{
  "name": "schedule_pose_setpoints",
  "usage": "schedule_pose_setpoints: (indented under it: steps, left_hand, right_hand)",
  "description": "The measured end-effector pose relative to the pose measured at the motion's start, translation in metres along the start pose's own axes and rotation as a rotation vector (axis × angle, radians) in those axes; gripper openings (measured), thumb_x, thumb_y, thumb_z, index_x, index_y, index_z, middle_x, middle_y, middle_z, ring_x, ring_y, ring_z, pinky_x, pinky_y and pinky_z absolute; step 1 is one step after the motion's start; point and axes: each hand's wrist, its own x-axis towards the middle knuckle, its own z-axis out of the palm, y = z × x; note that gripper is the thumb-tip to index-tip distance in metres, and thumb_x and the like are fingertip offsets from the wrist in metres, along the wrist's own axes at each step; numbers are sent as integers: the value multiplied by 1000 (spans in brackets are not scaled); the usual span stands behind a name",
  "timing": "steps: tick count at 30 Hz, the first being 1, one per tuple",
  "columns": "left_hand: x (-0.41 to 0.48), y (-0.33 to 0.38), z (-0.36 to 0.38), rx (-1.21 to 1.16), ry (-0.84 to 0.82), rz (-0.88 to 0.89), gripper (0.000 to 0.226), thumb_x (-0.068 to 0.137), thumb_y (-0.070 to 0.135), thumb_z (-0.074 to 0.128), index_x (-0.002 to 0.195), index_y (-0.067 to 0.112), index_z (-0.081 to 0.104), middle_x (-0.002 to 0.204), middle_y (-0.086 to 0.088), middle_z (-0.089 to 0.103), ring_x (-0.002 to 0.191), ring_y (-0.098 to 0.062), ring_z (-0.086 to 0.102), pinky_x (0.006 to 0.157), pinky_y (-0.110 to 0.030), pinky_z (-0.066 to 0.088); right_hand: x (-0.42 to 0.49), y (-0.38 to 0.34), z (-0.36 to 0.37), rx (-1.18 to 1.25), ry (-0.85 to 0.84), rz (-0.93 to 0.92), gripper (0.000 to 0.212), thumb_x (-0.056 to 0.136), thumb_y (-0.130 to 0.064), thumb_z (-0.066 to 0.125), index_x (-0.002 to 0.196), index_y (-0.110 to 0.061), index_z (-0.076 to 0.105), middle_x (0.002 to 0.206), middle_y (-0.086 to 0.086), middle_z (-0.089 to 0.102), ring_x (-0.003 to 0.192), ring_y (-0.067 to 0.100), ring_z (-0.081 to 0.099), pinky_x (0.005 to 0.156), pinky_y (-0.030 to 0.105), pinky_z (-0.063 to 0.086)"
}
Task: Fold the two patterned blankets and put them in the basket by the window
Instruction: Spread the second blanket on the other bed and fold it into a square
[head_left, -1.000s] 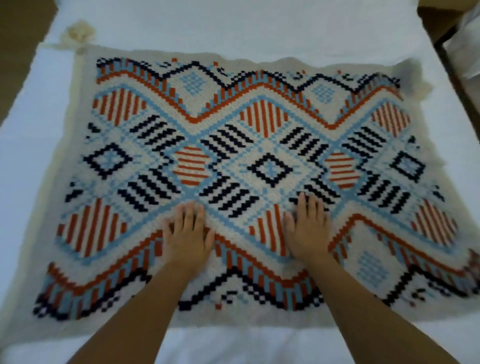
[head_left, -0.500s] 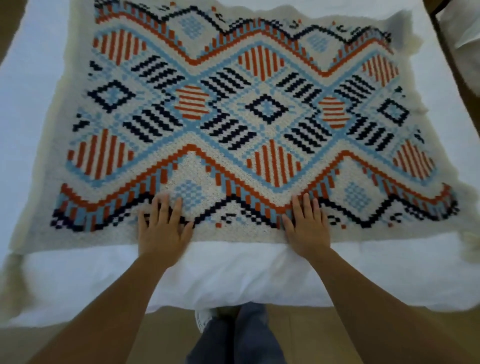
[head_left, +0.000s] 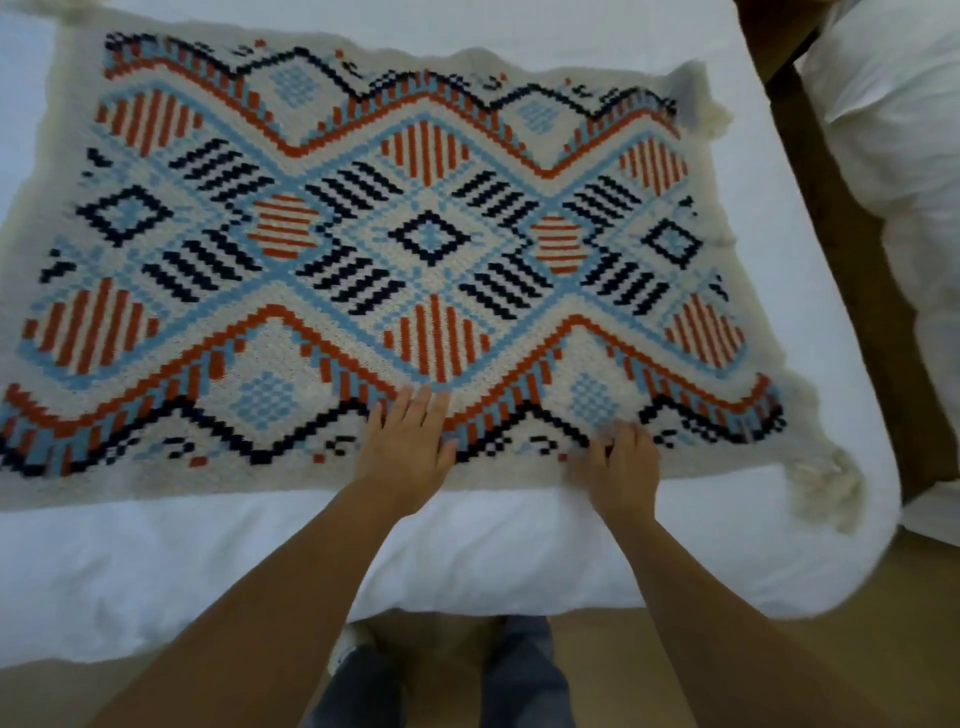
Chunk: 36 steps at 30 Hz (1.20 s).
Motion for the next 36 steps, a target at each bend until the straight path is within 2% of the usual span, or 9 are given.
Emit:
schedule_pose_setpoints:
  steps: [3,10,17,20,23,25,28,32,36]
  left_hand:
    - [27,67,11,-55,-54,69,59,99,44,23,149,21,3,158,-1,3,145,-18,-1,115,-43,4]
    - [102,238,38,-108,-173,175,57,99,42,25,149,21,8,158,-1,6,144,-19,5,115,-47,6]
    - [135,297,42,-167,-174,186,57,98,40,31,148,21,12,156,-3,14,141,-23,19,113,-47,20]
    - [135,296,38,-303,-150,153,57,97,41,35,147,18,19,153,-5,24,138,-24,27,110,-43,27]
    - [131,296,23,-802,-200,-60,55,96,47,35,141,15,35,145,-6,40,131,-25,39,104,-37,32]
    - [125,289,8,-1060,-229,-230,54,94,52,35,133,17,46,134,-4,51,120,-23,49,97,-34,40]
    - [107,262,-16,-1337,-288,-348,43,91,57,38,105,25,63,106,6,64,93,-11,60,66,-22,51]
    - [78,209,-46,-1445,-219,-430,38,88,53,49,96,20,66,106,-6,68,99,-22,61,92,-41,50]
    - [33,116,-80,-1536,-98,-480,34,89,44,54,93,14,68,90,-8,68,85,-23,62,75,-35,53]
  right_hand:
    - [32,59,-36,2,40,71,38,94,-17,45,126,3,47,138,23,42,128,34,35,107,41,27]
    - [118,158,-103,19,118,171,48,91,-23,50,131,3,43,138,24,43,129,36,37,109,44,29]
    - [171,189,-127,28,-53,401,51,86,-38,52,122,-3,45,122,17,55,115,35,50,104,44,31]
    - [168,175,-130,121,7,278,25,89,-29,50,100,-7,44,98,13,58,96,34,57,84,41,43]
    - [146,141,-129,127,70,66,19,92,-26,47,86,-14,33,75,2,47,73,29,54,60,34,36]
    - [126,110,-125,130,49,-48,18,93,-26,47,86,-16,33,74,3,50,68,27,51,59,33,37]
    - [90,55,-114,174,-28,-199,19,93,-28,45,86,-16,34,79,9,55,70,29,53,60,35,40]
    - [48,-13,-98,177,-101,-385,15,94,-25,42,86,-14,38,85,16,60,75,34,58,68,45,47]
    - [-11,-103,-72,129,-130,-537,17,96,-21,40,100,-8,48,92,16,63,79,32,59,69,44,46]
